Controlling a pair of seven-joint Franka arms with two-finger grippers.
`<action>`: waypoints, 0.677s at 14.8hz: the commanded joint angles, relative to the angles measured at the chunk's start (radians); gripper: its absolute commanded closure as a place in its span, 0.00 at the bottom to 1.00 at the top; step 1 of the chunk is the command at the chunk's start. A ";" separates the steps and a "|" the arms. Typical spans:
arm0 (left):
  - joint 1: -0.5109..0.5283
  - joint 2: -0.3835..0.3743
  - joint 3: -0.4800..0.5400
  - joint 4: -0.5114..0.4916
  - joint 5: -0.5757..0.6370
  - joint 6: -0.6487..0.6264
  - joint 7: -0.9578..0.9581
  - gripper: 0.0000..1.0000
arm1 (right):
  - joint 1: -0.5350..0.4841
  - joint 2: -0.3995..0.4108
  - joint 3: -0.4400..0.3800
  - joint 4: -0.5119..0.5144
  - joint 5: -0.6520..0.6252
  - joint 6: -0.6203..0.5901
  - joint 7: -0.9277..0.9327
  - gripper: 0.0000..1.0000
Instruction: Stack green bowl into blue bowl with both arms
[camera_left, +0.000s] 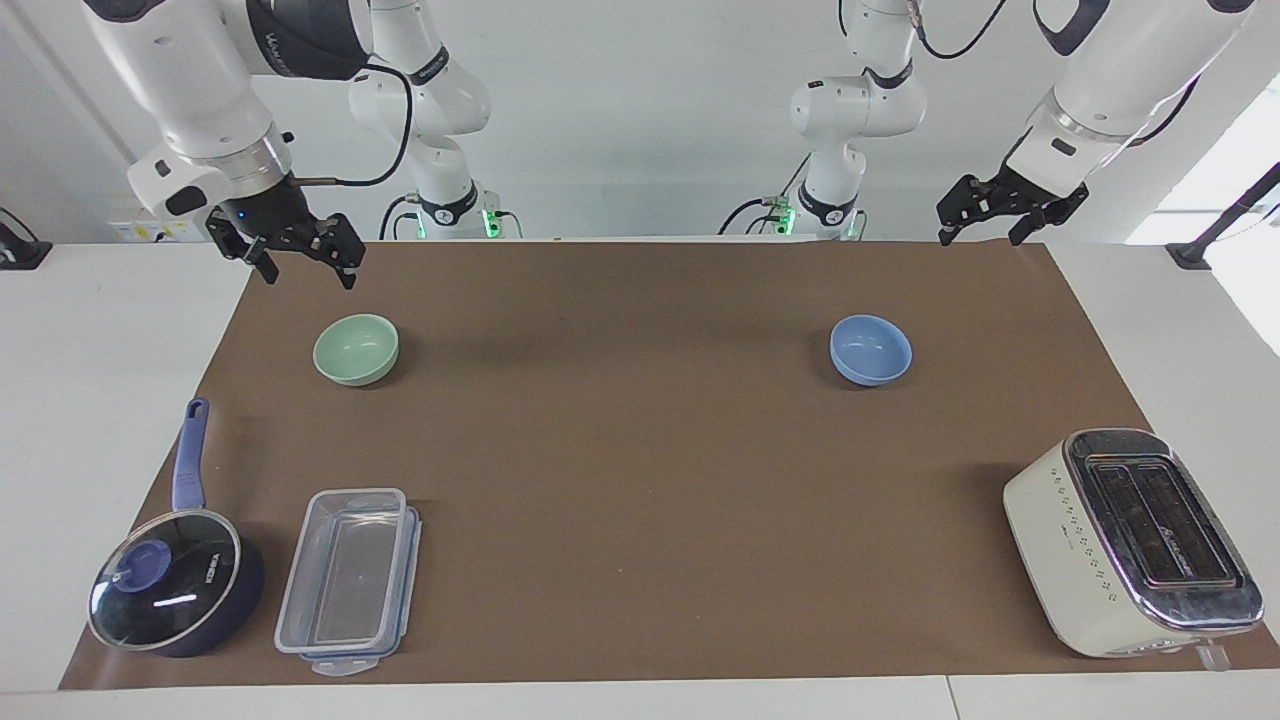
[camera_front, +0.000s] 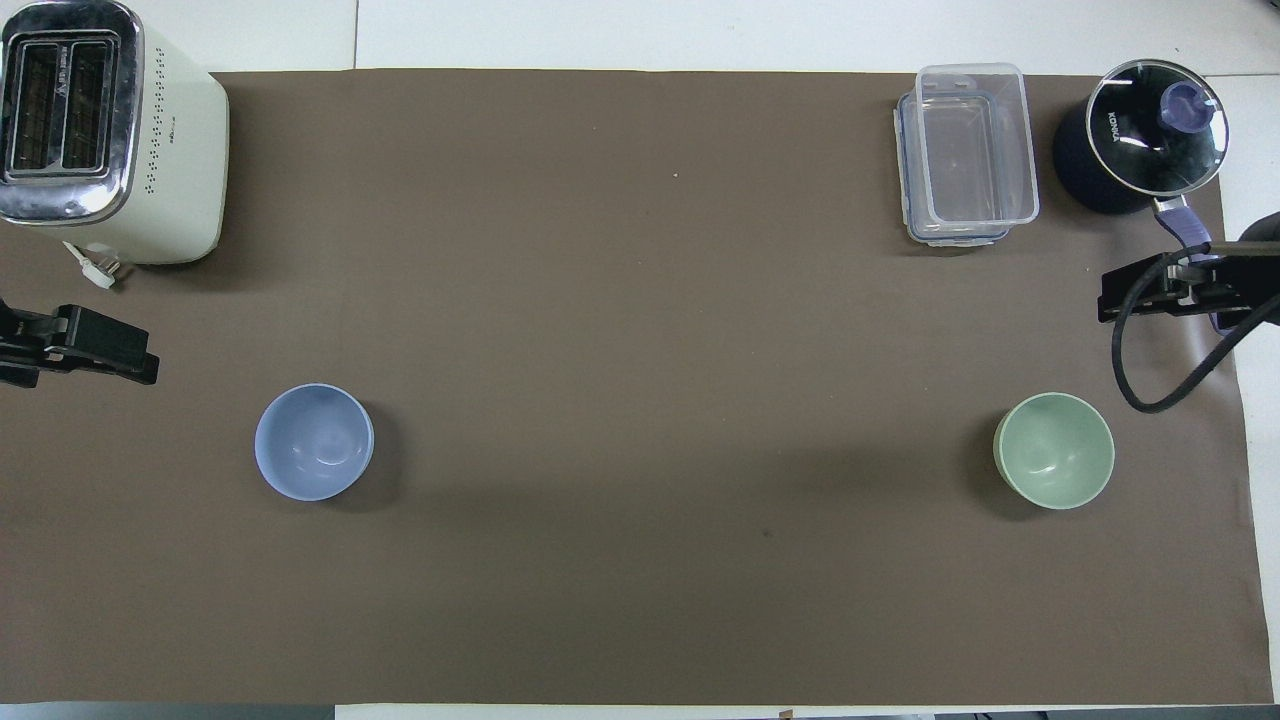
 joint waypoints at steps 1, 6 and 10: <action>-0.006 -0.028 0.004 -0.028 -0.014 0.002 -0.001 0.00 | -0.007 -0.006 0.001 -0.003 0.007 0.009 0.011 0.00; 0.000 -0.029 0.004 -0.028 -0.014 0.000 0.004 0.00 | -0.009 -0.006 0.001 -0.003 0.007 0.009 0.010 0.00; -0.005 -0.036 0.004 -0.033 -0.014 0.000 0.002 0.00 | -0.009 -0.006 0.001 -0.006 0.007 0.009 0.011 0.00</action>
